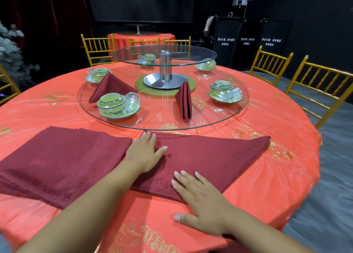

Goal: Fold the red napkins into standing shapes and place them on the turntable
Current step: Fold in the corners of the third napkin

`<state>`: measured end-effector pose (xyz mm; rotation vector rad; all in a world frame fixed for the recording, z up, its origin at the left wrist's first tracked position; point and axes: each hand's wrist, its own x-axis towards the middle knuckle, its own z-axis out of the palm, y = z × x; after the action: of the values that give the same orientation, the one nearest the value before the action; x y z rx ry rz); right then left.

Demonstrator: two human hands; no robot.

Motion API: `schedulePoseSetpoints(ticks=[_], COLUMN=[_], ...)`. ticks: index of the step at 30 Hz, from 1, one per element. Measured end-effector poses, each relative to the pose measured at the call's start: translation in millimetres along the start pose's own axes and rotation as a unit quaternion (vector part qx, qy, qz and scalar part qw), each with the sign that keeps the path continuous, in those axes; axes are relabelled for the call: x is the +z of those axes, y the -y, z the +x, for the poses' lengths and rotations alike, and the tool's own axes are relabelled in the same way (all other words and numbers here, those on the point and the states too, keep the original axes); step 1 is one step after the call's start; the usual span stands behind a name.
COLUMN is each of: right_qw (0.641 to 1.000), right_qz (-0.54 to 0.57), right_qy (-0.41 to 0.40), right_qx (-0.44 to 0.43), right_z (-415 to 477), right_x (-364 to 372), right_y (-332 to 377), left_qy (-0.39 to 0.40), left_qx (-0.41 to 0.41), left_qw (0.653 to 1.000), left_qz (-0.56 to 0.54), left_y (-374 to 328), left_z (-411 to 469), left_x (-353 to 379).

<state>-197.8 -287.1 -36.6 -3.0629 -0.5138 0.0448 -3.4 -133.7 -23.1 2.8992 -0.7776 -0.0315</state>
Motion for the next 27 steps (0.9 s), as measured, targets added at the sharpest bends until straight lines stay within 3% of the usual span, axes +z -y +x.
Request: schedulePoseSetpoints(ticks=[3,6,13,20,27], right_qw=[0.999,1.000,0.995,0.982,0.909], right_qz=[-0.045,0.006,0.087,0.036,0.084], right_qy=[-0.027,0.001,-0.038,-0.005,-0.043], right_qx=[0.003,0.000,0.034,0.185,0.406], right_z=[-1,2,0,-32,-58], right_x=[0,4,2,1,-7], right_y=[0,-1,-7,-78,-167], left_qy=[-0.009,0.013,0.039,0.039,0.033], left_qx=[0.035,0.028,0.023,0.024,0.025], left_qw=[0.999,0.999,0.999,0.999,0.999], left_qz=[-0.025,-0.039,0.000,0.022,0.032], left_y=[-19,-28,-26,-28,-28], left_z=[-21,-42,-51,-53,-52], left_x=[8,20,29,27,28])
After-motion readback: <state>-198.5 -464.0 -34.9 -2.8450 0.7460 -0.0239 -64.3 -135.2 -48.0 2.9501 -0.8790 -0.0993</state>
